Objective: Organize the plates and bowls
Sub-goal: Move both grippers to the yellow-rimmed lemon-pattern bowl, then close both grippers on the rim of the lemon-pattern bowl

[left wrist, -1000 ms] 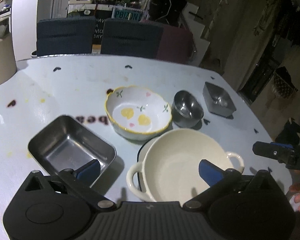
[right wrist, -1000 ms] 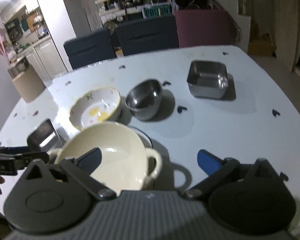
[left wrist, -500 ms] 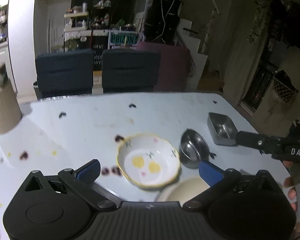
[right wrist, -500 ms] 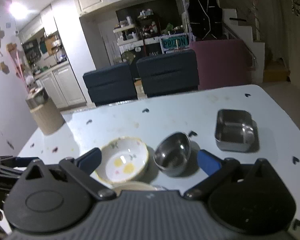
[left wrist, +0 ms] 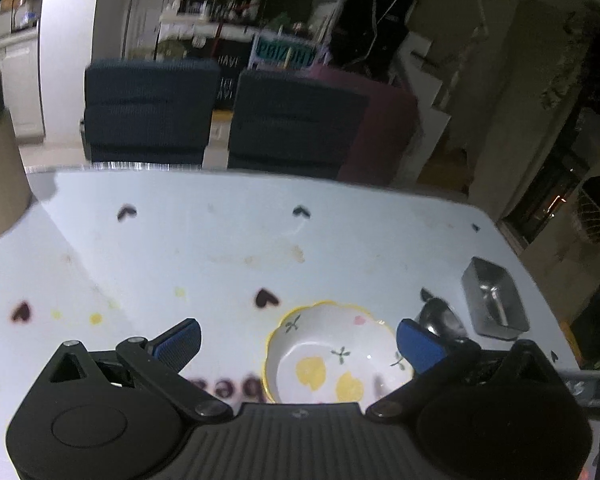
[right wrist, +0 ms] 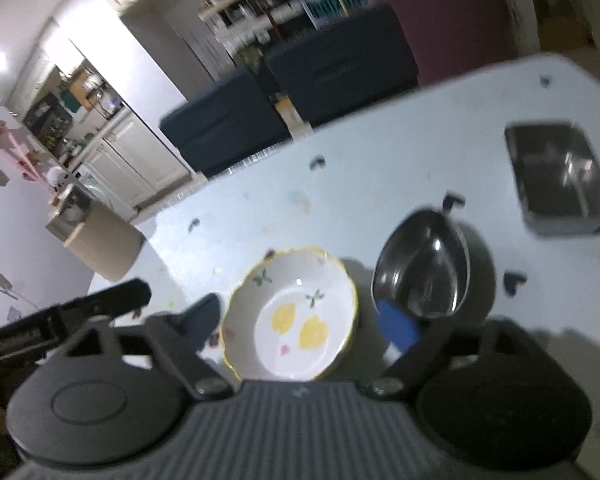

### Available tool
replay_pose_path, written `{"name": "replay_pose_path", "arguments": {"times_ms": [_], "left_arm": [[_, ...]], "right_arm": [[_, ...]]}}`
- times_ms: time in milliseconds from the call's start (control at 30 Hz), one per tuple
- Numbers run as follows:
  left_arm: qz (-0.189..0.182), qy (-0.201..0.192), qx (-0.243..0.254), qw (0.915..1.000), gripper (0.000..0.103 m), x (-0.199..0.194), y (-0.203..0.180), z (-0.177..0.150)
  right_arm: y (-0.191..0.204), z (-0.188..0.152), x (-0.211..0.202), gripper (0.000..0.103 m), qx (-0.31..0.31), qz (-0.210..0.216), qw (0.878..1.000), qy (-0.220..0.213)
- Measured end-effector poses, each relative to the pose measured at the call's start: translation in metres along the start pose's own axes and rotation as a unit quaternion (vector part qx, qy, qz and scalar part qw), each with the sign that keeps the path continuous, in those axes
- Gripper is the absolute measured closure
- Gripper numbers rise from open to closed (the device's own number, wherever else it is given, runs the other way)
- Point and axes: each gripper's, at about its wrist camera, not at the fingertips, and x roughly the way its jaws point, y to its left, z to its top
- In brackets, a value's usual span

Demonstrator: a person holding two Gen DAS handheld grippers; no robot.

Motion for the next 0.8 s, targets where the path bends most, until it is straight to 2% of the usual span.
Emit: {"name": "replay_pose_path", "arguments": {"times_ms": [200, 333, 400, 433, 567, 800], "left_arm": [[0.011, 0.049, 0.000, 0.9988, 0.016, 0.040, 0.009, -0.004], [0.012, 0.066, -0.002, 0.9978, 0.031, 0.054, 0.016, -0.007], [0.010, 0.072, -0.005, 0.9974, 0.036, 0.058, 0.020, -0.008], [0.009, 0.073, -0.008, 0.9973, 0.037, 0.058, 0.021, -0.008], [0.009, 0.075, -0.018, 0.9970, 0.043, 0.063, 0.026, -0.009], [0.022, 0.088, -0.022, 0.9957, 0.057, 0.073, 0.034, -0.010]], "right_arm": [[-0.013, -0.001, 0.042, 0.071, 0.025, -0.031, 0.997, 0.062], [-0.015, -0.003, 0.063, 0.074, 0.005, -0.066, 0.993, 0.095], [-0.014, -0.003, 0.072, 0.082, -0.002, -0.073, 0.992, 0.102], [-0.012, -0.002, 0.074, 0.085, -0.003, -0.072, 0.992, 0.100], [0.000, -0.002, 0.081, 0.084, -0.031, -0.097, 0.991, 0.090], [0.009, 0.005, 0.101, 0.084, -0.068, -0.085, 0.991, 0.077]]}}
